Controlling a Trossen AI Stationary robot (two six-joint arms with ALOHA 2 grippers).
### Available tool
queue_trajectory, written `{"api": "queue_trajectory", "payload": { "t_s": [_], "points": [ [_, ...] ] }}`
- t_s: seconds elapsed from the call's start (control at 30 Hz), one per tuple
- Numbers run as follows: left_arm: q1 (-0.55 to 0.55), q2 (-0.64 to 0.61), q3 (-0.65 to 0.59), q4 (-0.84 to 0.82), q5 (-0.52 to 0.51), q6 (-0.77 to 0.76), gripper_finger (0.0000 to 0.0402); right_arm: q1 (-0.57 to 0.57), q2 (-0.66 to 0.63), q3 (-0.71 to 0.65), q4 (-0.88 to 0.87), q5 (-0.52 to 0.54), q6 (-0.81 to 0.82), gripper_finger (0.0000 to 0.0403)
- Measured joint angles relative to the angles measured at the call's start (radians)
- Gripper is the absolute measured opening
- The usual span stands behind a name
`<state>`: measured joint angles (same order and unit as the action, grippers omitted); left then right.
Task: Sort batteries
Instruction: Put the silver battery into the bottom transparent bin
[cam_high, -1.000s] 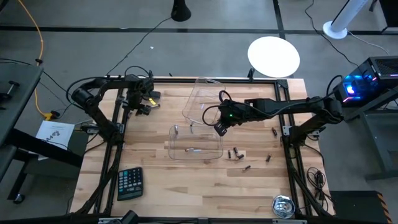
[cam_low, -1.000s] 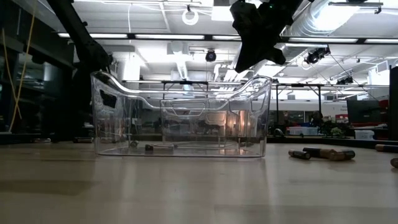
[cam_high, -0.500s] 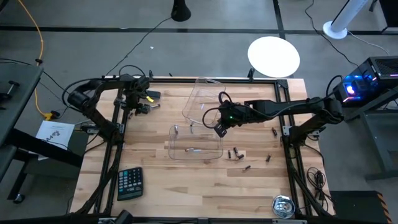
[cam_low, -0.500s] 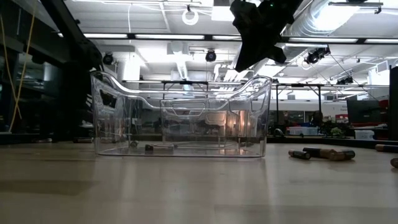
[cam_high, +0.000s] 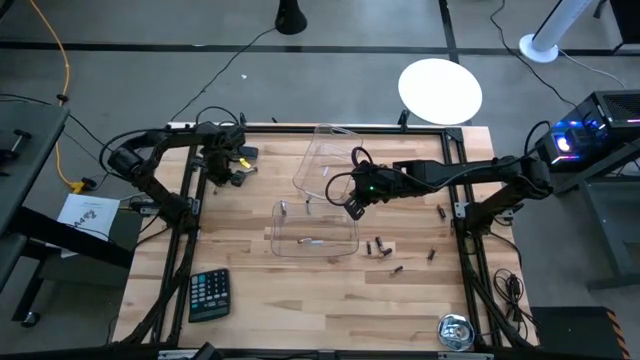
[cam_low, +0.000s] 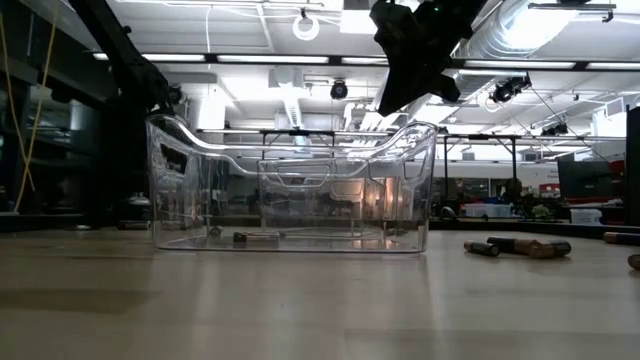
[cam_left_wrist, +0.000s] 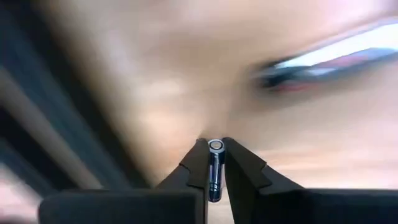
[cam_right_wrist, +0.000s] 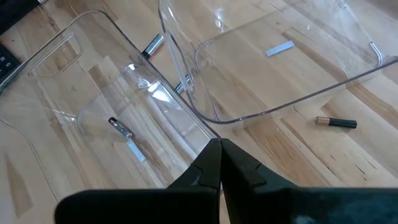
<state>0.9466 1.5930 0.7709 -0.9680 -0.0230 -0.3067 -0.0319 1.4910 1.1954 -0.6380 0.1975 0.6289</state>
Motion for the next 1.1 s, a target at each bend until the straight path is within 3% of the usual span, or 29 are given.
{"api": "queue_trajectory", "payload": {
  "t_s": [0.1,0.4,0.53,0.67,0.87,0.97,1.1],
  "points": [
    [-0.032,-0.049,0.033,0.02,0.081,0.025,0.0007,0.0,0.0,0.0,0.001,0.0,0.0,0.0],
    [-0.15,-0.294,0.096,0.022,0.109,-0.002,0.0006,0.0,0.0,0.0,0.0,0.0,0.003,0.0],
    [-0.302,-0.428,0.098,0.1,0.242,-0.035,0.0005,0.0,0.0,0.0,0.003,0.0,0.003,0.0],
    [-0.538,-0.51,0.098,0.306,0.276,-0.158,0.0004,-0.001,0.0,0.0,0.024,0.004,0.003,0.0],
    [-0.913,-0.497,0.1,0.573,0.167,-0.181,0.0011,0.0,0.0,0.0,0.032,0.004,0.041,0.0],
    [-1.026,-0.472,0.099,0.567,0.101,-0.197,0.0032,0.0,0.0,0.0,0.029,0.004,0.044,0.0],
    [-1.095,-0.451,0.099,0.541,0.046,-0.251,0.0083,0.0,0.0,0.0,0.027,0.004,0.039,0.0]
  ]
}}
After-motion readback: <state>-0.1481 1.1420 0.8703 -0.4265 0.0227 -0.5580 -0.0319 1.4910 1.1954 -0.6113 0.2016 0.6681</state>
